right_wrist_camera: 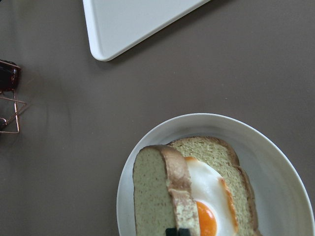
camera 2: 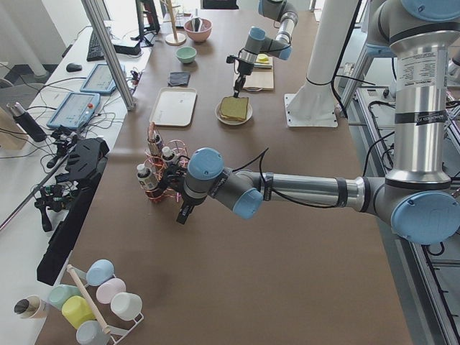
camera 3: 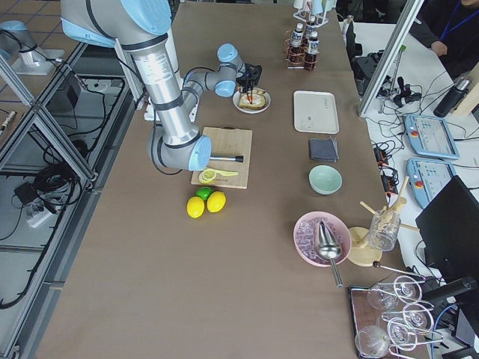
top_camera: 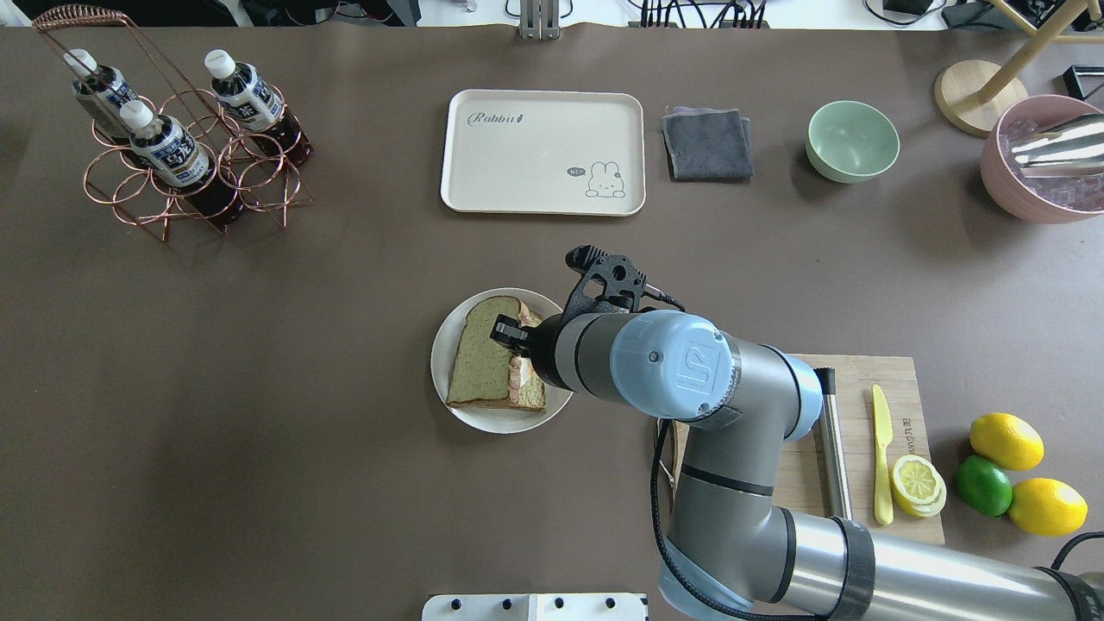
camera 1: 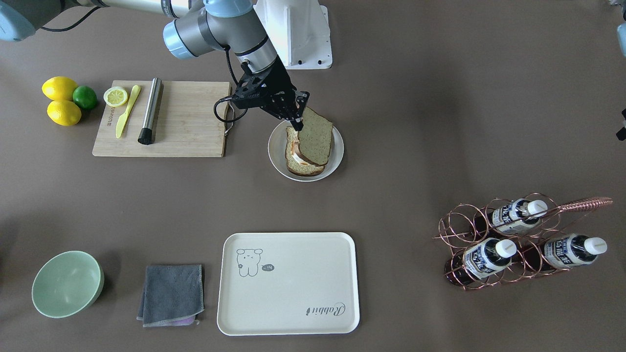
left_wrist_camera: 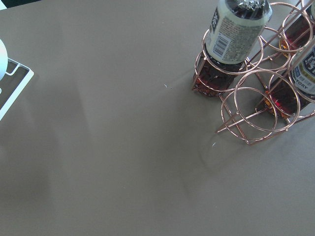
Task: Make sandwich and place on tray
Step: 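Lower the bread slice onto the egg toast and open the right gripper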
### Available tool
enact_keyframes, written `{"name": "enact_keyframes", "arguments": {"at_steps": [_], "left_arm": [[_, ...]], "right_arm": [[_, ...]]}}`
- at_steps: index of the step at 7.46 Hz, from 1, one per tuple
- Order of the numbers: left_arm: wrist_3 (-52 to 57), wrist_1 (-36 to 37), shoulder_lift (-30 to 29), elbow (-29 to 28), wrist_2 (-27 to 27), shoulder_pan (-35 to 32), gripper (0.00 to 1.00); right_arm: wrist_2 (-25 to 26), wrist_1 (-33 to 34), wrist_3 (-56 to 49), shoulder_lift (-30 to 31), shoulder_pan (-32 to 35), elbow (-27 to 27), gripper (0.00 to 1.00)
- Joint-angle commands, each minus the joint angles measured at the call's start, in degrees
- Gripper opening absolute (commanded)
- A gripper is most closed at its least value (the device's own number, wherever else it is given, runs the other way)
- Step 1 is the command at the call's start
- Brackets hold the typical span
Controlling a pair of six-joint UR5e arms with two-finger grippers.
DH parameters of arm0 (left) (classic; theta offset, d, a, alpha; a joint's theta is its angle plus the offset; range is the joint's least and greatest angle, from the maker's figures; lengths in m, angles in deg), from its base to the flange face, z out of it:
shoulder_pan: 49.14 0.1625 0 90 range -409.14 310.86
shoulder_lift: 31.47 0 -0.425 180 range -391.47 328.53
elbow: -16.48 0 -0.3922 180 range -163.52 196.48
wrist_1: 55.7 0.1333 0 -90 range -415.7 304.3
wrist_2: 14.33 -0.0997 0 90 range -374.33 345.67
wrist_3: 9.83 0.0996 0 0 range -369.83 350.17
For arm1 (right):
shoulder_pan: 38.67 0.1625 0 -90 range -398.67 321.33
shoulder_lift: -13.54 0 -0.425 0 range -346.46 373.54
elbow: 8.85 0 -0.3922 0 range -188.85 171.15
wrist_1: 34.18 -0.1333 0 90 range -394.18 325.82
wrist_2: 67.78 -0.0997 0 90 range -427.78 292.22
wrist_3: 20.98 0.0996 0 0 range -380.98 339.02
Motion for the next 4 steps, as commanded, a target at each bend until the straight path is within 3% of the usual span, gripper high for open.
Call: {"name": "enact_keyframes", "arguments": {"at_steps": [1,4], "left_arm": [[0.09,-0.03,0.00,0.00,0.00,0.00,0.98],[0.09,-0.03,0.00,-0.18,0.00,0.00,0.98]], "right_arm": [[0.11,-0.01,-0.09,0.54,-0.29,0.15,0.00],[0.02,-0.09,-2.88,1.42,-0.12,0.23,0.00]]}}
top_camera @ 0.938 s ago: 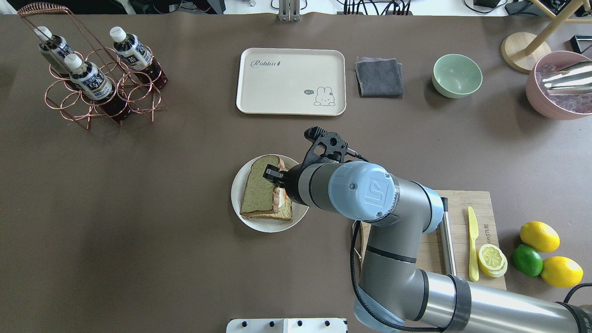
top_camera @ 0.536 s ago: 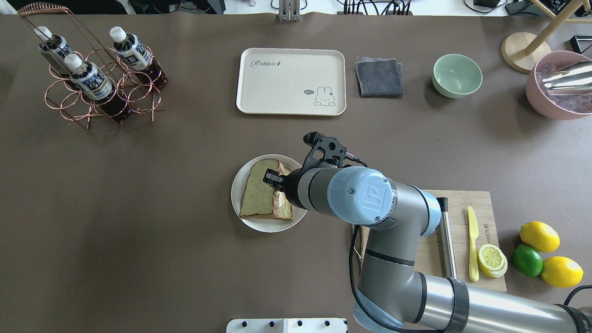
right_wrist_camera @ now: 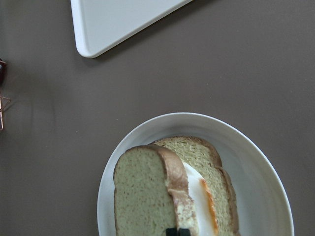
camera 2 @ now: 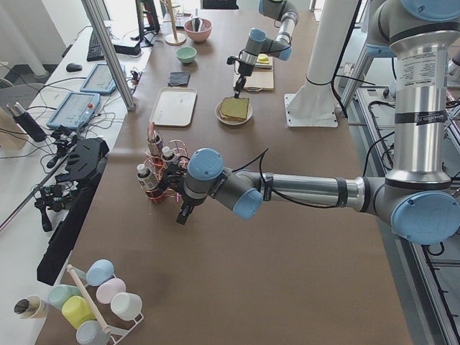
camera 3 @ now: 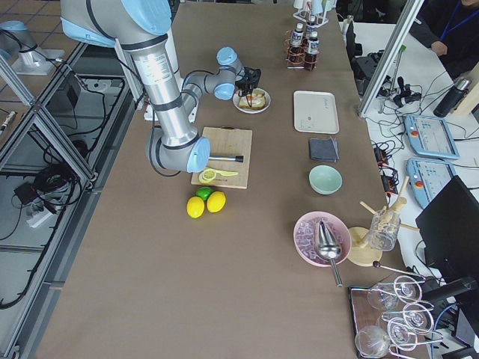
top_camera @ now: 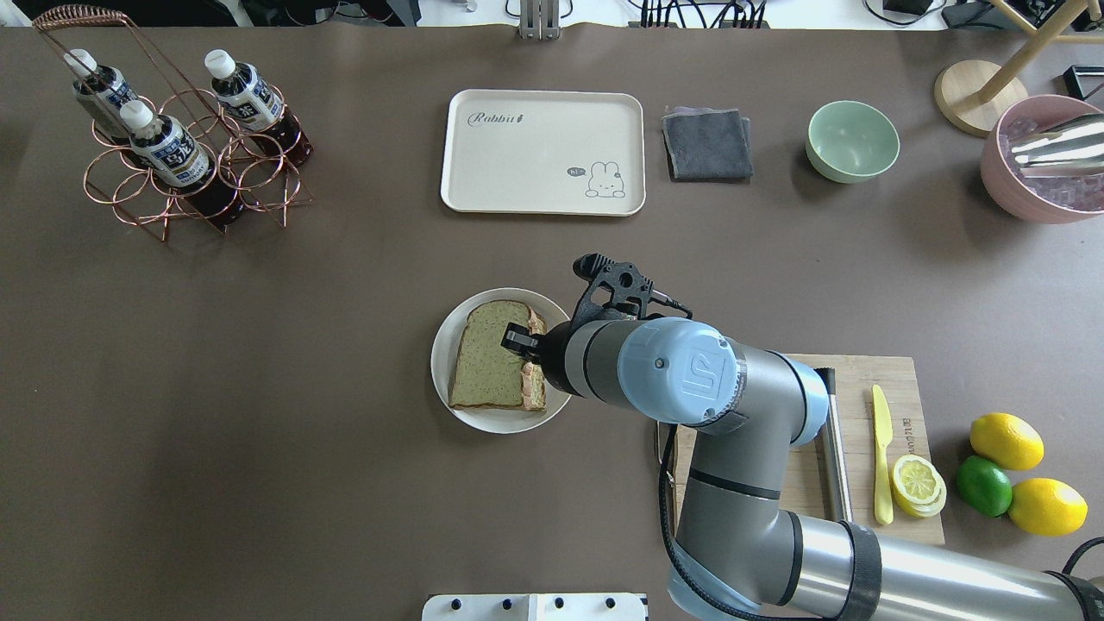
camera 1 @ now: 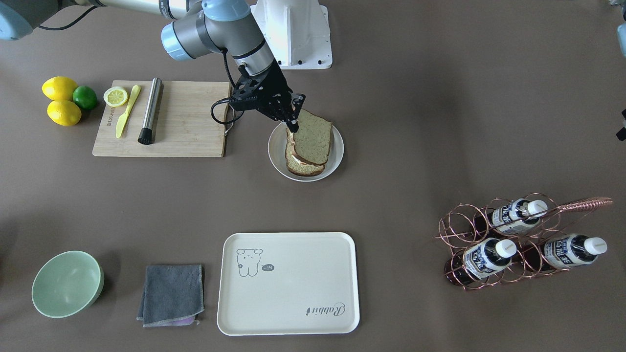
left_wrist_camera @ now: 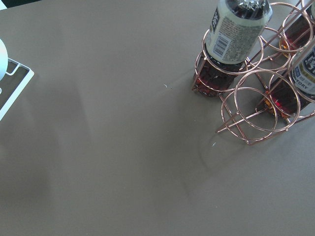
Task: Make sandwich and place on tray
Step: 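Lower the bread slice onto the egg toast and open the right gripper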
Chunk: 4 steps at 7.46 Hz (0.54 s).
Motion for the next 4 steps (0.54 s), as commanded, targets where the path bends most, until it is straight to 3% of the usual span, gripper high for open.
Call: {"name": "enact_keyframes", "arguments": {"at_steps": [1,4], "left_arm": [[0.01,0.00,0.00,-0.04,0.00,0.02,0.98],[0.01,0.00,-0.09,-0.04,0.00,0.02,0.98]], "right_arm": [[0.07,-0.01,-2.09,0.24,0.25,0.05,0.00],[0.86,-0.01,-2.09,0.24,0.69,1.18,0.00]]}}
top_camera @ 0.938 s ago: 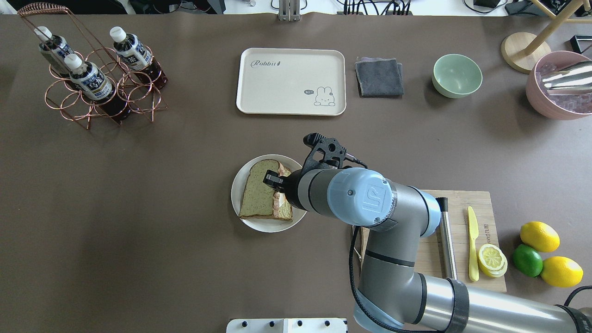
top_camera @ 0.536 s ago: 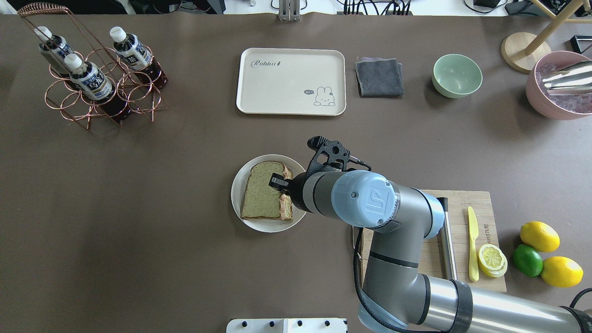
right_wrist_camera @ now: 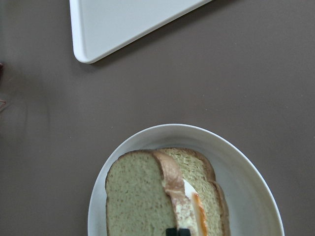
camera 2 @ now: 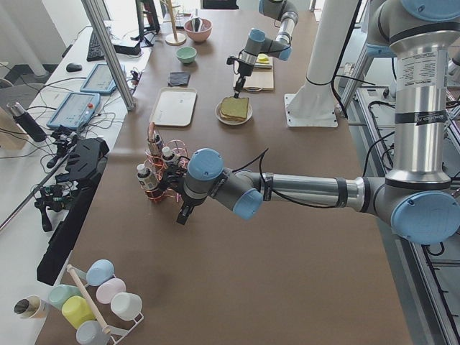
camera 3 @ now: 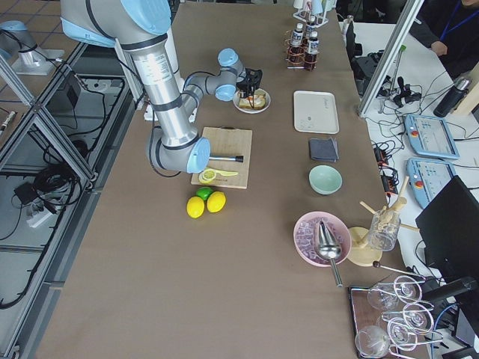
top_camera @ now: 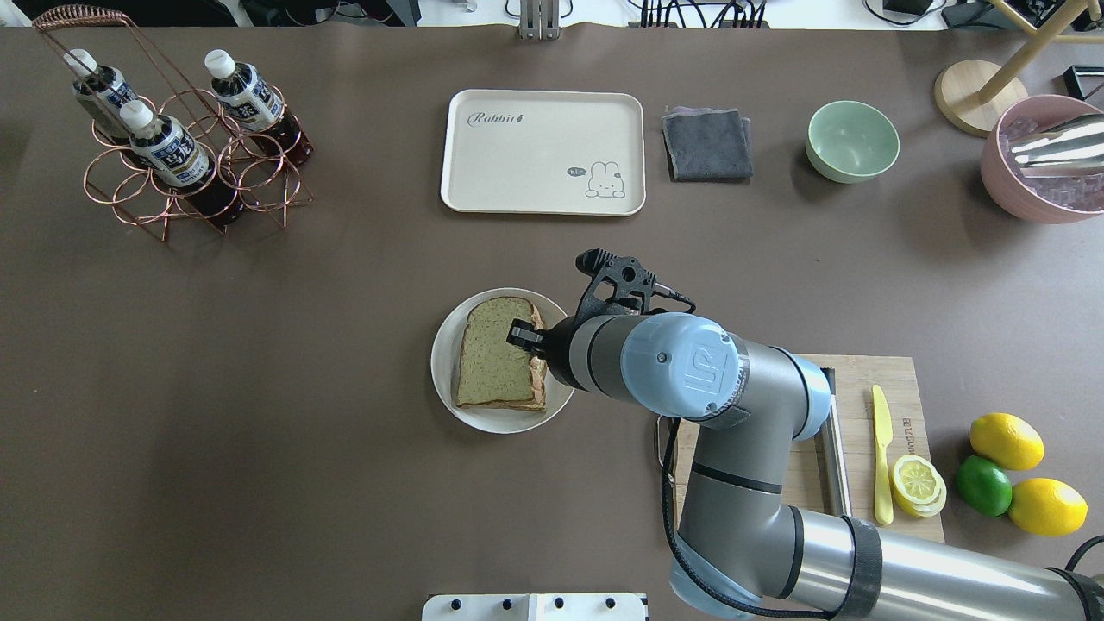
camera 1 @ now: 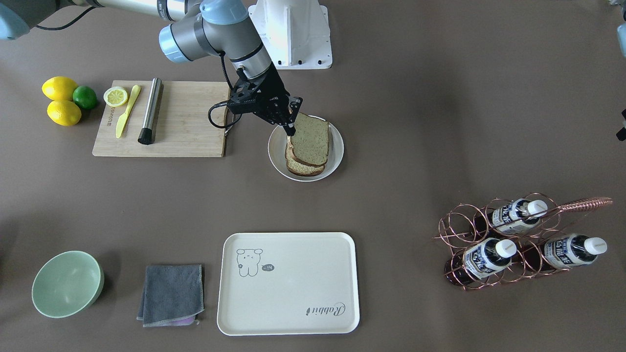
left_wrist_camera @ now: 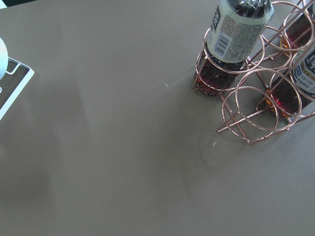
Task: Make sandwich and place on tray
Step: 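Lower the bread slice onto the egg toast and open the right gripper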
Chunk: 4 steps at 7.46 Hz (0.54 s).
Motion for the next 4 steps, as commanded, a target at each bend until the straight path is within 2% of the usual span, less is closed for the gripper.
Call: {"name": "enact_keyframes", "arguments": {"at_steps": [1,4], "left_arm": [[-0.09,0.00,-0.04,0.00,0.00,0.52,0.98],[-0.09,0.09,-0.48,0.00,0.00,0.88,0.98]], "right_arm": [[1.04,0.00,-0.05,0.00,0.18,1.02,0.00],[2.62,0.00,0.21,0.00,-0.70,2.78,0.00]]}}
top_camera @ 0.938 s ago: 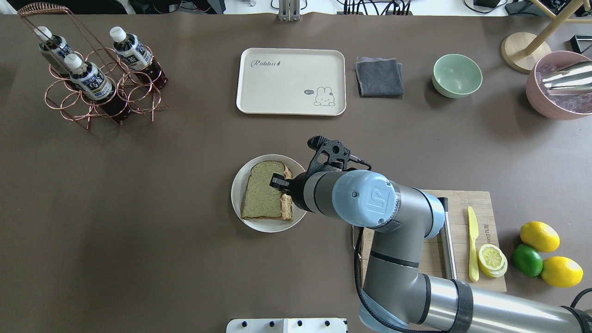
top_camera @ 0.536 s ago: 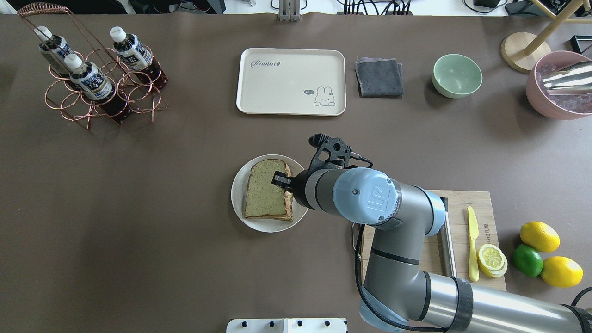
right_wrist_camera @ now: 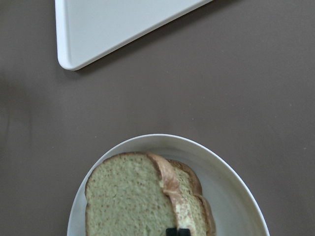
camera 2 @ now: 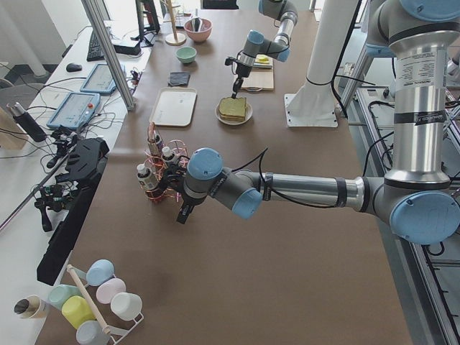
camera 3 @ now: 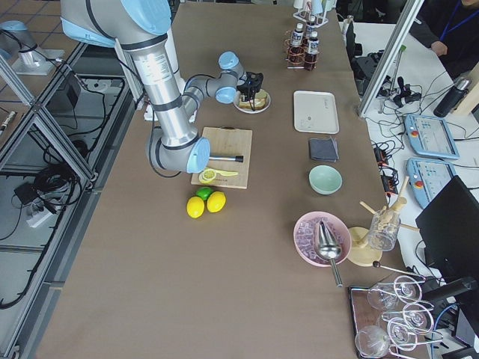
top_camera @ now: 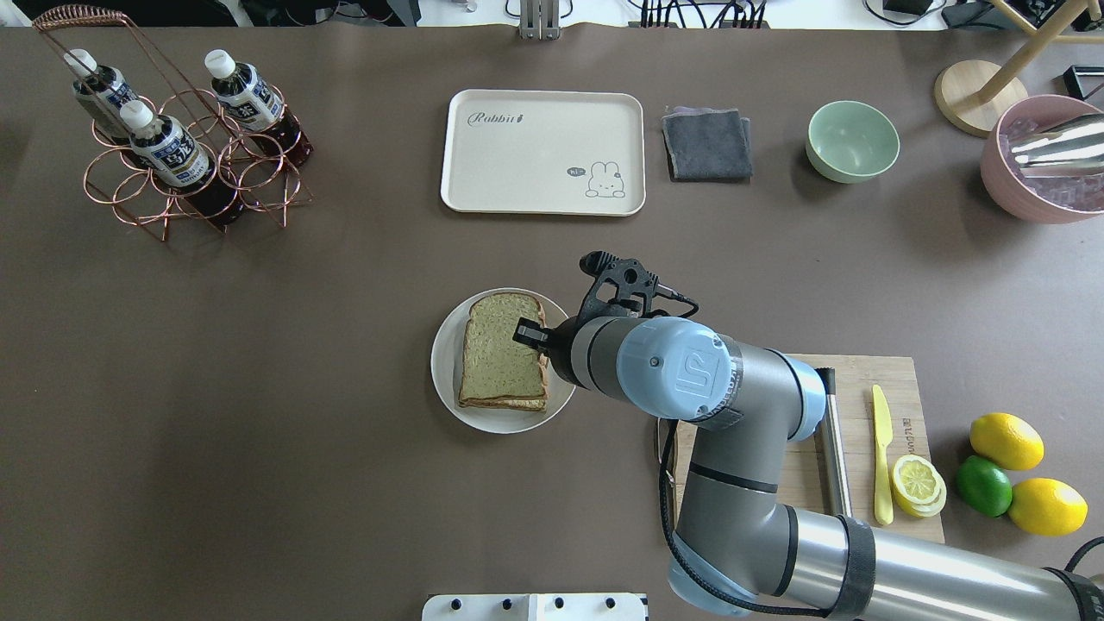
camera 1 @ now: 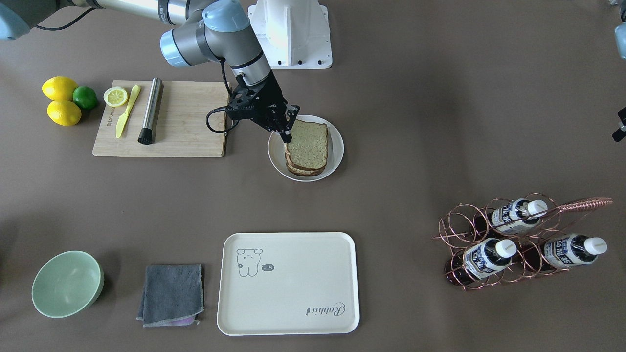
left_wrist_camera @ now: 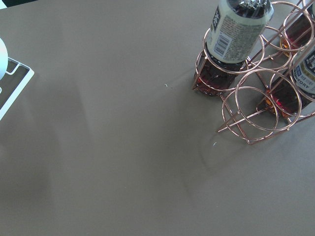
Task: Make sandwich and place on tray
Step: 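Lower the bread slice onto the egg toast and open the right gripper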
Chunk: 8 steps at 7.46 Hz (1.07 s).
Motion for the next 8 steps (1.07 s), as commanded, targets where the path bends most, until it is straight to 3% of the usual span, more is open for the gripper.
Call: {"name": "enact_keyframes", "arguments": {"at_steps": [1,5,6,7,8], "left_arm": [[-0.01,0.17,-0.35,0.00,0.00,0.16,0.98],[-0.01,0.08,-0.35,0.00,0.00,0.16,0.98],[-0.01,0.08,-0.35,0.00,0.00,0.16,0.98],[-0.01,0.08,-0.35,-0.09,0.00,0.16,0.98],[-0.01,0.08,-0.35,-0.09,0.00,0.16,0.98]], "right_arm": [[0.72,0.00,0.35,0.09,-0.73,0.96,0.00],[2.39,0.09,0.09,0.62,-1.96,1.05,0.51],[2.39,0.09,-0.95,0.70,-1.96,1.05,0.87],[2.56,0.09,-2.88,0.70,-1.87,0.88,1.00],[1.87,0.18,-3.07,0.53,-0.91,-0.17,1.00]]}}
